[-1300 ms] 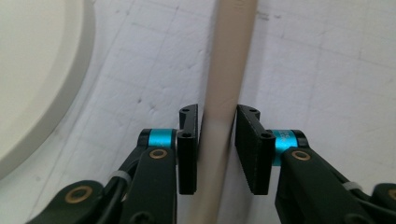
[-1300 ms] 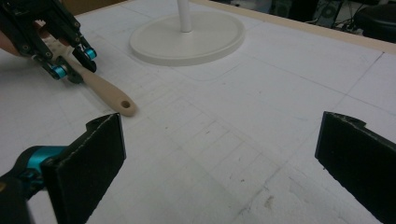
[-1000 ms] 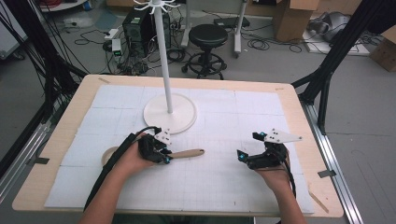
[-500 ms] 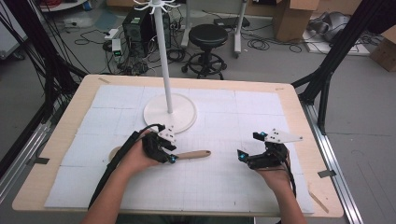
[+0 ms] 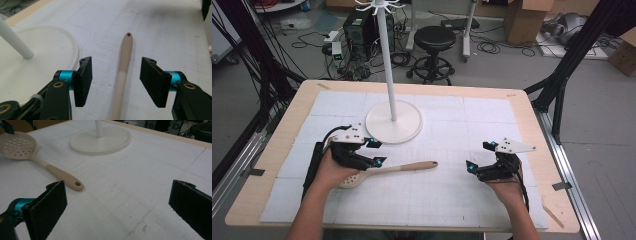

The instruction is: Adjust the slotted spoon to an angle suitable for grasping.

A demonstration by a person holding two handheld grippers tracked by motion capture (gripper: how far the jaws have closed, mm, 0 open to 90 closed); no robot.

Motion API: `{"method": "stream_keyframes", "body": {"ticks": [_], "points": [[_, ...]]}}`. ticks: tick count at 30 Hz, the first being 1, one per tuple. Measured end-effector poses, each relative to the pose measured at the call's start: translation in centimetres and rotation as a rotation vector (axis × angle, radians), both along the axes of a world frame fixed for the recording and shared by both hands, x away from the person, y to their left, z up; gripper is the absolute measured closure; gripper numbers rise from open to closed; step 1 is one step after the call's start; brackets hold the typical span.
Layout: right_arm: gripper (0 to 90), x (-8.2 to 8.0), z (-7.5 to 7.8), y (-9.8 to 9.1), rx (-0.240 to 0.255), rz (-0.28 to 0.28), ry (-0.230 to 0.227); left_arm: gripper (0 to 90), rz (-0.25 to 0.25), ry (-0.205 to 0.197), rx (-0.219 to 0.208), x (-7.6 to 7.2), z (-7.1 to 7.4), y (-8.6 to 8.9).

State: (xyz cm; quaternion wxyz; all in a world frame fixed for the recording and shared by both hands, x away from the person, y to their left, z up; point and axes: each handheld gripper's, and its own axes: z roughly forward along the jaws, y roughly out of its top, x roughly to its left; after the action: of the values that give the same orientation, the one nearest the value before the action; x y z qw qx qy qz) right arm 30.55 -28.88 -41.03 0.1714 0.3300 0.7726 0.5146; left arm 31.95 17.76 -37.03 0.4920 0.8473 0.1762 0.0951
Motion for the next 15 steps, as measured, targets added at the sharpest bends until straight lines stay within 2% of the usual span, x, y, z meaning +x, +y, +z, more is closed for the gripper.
{"method": "stream_keyframes", "body": {"ticks": [5, 8, 10, 15], "points": [[0.8, 0.0, 0.0, 0.1, -0.002, 0.001, 0.002, 42.7, 0.011, -0.015, -0.069, -0.8, 0.1, 1.7], [0.7, 0.0, -0.1, 0.2, -0.006, 0.004, 0.001, 40.8, 0.01, -0.018, -0.07, -1.1, -0.1, 1.9], [0.7, -0.1, -0.1, 0.3, -0.003, 0.006, 0.012, 39.2, 0.01, -0.019, -0.083, -1.1, -0.3, 2.1], [0.8, 0.0, -0.1, 0.3, 0.001, 0.003, 0.002, 34.1, 0.03, -0.032, -0.126, -0.7, -0.3, 2.3]]}}
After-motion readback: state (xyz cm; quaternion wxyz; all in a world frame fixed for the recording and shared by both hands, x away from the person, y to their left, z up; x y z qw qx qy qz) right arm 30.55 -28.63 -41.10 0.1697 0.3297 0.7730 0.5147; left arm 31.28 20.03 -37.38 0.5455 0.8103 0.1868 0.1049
